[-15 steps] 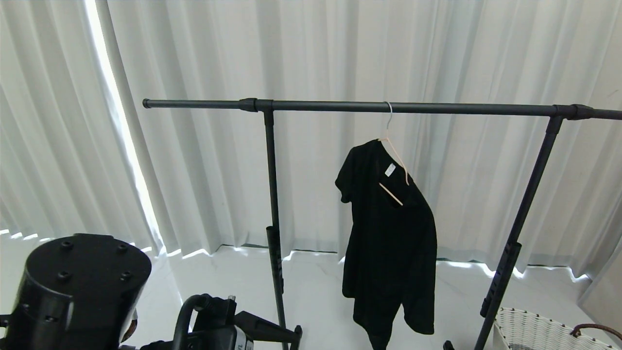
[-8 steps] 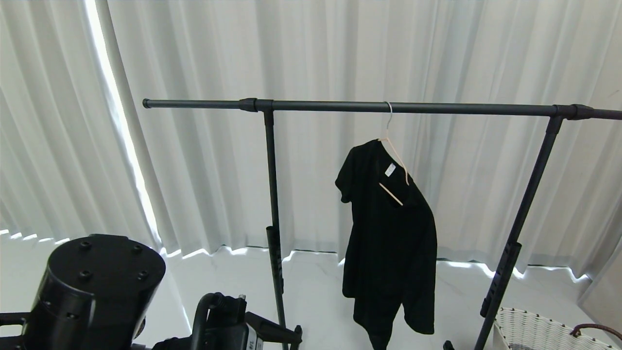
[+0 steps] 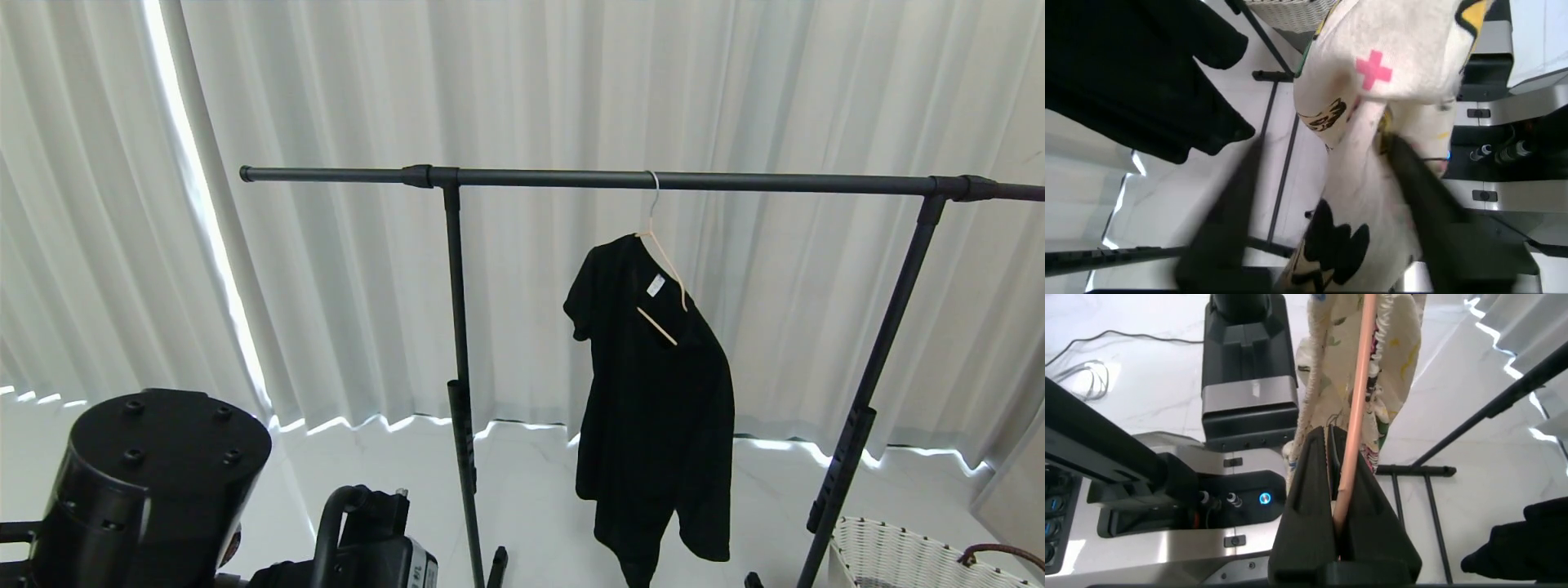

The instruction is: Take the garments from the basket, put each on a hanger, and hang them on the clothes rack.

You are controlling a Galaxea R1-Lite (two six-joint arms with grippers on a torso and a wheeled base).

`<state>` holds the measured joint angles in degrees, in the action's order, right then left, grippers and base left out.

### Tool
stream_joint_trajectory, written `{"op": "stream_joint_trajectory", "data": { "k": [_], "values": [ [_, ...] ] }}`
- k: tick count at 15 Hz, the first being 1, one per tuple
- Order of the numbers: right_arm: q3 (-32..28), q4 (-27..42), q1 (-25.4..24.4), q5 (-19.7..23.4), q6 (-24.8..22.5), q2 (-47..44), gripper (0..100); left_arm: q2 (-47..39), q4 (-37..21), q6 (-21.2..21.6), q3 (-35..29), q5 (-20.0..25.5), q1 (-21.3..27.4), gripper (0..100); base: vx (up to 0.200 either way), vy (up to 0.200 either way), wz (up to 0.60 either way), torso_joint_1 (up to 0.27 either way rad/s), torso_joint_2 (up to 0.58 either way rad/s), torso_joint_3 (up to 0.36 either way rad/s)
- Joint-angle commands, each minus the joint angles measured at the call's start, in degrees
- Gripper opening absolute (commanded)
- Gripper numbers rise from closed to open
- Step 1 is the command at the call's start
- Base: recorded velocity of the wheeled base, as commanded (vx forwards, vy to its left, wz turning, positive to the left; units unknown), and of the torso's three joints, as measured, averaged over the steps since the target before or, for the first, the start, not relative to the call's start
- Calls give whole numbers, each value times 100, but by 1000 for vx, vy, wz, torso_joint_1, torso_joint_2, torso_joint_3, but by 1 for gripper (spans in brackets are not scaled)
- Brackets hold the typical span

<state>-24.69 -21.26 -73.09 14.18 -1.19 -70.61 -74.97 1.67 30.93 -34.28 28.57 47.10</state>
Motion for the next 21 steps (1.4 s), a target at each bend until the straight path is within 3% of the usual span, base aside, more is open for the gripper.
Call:
{"op": "stream_joint_trajectory", "data": {
  "k": [1, 4, 5, 9, 10, 12, 14, 16, 21],
  "values": [
    [-10, -10, -3, -3, -12, -23, 0, 9, 0, 1, 9, -1, 0, 0, 0, 0, 0, 0, 0, 0],
    [-19, -10, -3, -12, -109, -23, 0, 44, 0, -8, 27, -1, -43, 0, 0, 0, 0, 0, 0, 0],
    [-19, -10, -3, -20, -118, -23, 100, 44, 0, -8, 27, -1, -87, 0, 0, 0, 0, 0, 0, 0],
    [-1, -10, 32, -82, -206, -14, 100, 44, 0, 19, 44, -27, -193, 0, 0, 0, 0, 0, 0, 0],
    [8, -10, 111, -266, -223, -6, 100, 53, 0, 27, 79, -45, -272, 0, 0, 0, 0, 0, 0, 0],
    [34, -10, 357, -574, -215, -6, 100, 220, 0, 45, 176, -98, -527, 0, 0, 0, 0, 0, 0, 0],
    [43, -10, 726, -609, -215, 12, 100, 571, 0, 45, 387, -335, -659, 0, 0, 0, 0, 0, 0, 0],
    [34, -18, 1210, -609, -206, 21, 100, 1108, 0, 36, 800, -678, -1045, 0, 0, 0, 0, 0, 0, 0],
    [131, -10, 1561, -609, -179, -94, 100, 1345, 9, 10, 791, -687, -2083, 0, 0, 0, 0, 0, 0, 0]
  ]
}}
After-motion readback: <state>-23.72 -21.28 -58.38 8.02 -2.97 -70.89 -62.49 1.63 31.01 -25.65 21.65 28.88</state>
